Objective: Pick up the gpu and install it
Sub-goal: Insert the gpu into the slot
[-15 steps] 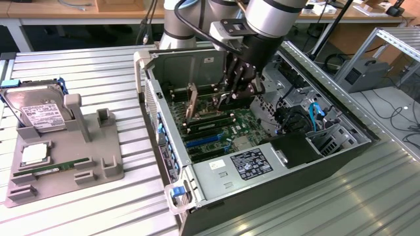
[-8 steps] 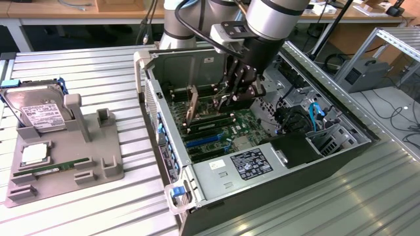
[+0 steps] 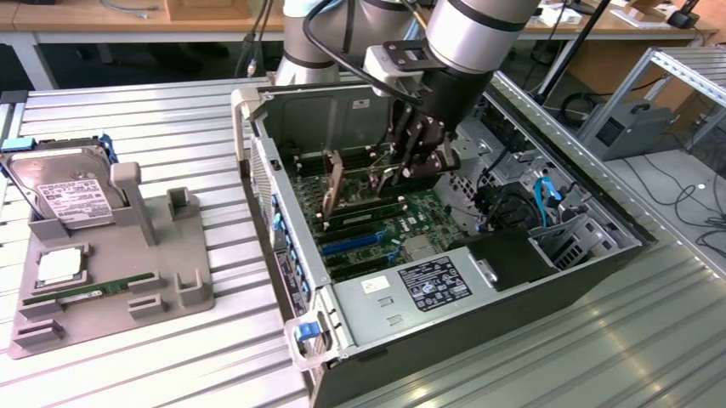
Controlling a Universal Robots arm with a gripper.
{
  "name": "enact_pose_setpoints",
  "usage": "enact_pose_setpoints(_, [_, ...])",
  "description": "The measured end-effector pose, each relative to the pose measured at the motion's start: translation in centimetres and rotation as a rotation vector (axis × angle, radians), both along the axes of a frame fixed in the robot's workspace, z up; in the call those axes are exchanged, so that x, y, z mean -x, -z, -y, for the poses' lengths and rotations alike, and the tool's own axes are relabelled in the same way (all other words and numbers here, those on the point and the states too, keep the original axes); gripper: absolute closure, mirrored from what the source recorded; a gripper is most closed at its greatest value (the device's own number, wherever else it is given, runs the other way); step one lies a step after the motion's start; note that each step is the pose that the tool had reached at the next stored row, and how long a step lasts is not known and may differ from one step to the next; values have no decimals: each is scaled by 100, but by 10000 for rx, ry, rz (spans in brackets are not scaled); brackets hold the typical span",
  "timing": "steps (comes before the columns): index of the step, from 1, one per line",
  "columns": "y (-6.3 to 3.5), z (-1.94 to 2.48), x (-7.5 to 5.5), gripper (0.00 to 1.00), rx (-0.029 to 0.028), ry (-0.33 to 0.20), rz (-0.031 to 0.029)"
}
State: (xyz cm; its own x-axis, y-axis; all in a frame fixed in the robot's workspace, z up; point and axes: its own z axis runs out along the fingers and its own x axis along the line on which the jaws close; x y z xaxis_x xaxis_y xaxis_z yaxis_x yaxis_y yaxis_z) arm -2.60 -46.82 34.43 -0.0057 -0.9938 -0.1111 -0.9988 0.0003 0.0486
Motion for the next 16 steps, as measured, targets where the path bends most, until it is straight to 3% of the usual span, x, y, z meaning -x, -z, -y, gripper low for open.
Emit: enact_pose_setpoints(16, [44, 71, 0, 73, 0, 0, 0])
